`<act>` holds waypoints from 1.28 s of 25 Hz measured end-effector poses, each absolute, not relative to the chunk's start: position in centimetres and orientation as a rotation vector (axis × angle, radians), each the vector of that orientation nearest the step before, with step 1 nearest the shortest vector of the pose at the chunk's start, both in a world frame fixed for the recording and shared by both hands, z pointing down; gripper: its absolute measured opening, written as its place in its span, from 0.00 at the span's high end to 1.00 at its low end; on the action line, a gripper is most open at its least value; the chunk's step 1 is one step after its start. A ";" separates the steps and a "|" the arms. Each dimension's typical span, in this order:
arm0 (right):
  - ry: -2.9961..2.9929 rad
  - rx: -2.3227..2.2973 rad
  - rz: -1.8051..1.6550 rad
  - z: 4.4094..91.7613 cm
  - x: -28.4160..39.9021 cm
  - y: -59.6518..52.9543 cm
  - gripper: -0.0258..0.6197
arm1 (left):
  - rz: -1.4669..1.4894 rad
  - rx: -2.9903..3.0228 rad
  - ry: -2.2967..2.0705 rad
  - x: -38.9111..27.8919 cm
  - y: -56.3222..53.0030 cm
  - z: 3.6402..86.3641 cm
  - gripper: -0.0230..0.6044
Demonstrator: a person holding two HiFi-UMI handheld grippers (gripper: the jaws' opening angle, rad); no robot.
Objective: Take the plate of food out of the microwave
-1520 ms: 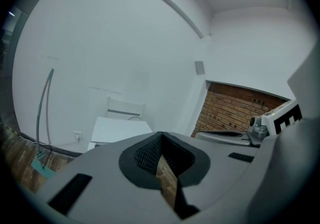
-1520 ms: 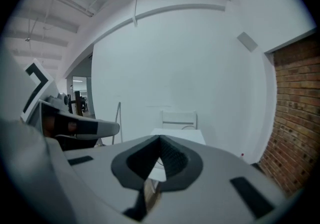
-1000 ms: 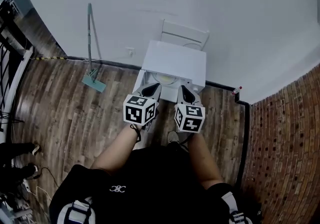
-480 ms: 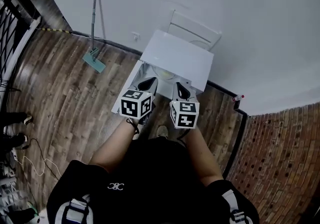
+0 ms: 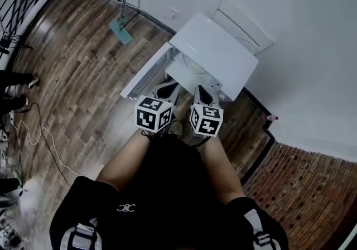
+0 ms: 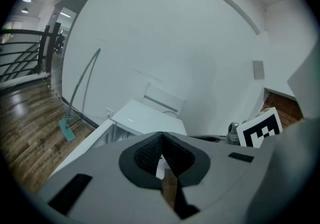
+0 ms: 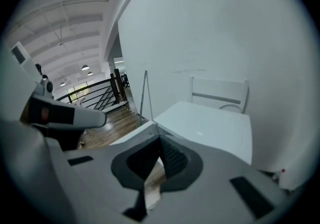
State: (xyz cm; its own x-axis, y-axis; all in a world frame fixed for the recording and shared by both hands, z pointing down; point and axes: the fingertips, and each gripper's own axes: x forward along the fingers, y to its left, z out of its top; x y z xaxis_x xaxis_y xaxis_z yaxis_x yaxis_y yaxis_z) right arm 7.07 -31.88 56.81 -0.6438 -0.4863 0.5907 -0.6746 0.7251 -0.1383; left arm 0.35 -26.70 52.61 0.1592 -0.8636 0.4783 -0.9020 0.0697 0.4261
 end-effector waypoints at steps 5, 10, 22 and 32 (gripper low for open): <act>-2.448 0.950 0.906 60.6 6.5 -31.9 0.94 | 0.078 1.708 -1.694 -0.9 -25.7 55.0 0.96; -2.335 1.071 1.435 66.7 6.8 -33.1 0.94 | 0.126 1.721 -1.684 -1.2 -26.4 56.6 0.96; -1.867 1.434 2.335 82.7 5.9 -39.3 0.69 | 0.194 1.700 -1.712 -5.5 -26.7 60.6 0.96; -1.682 1.682 2.531 90.8 4.7 -44.2 0.64 | 0.224 1.582 -1.655 -8.3 -22.6 67.4 0.96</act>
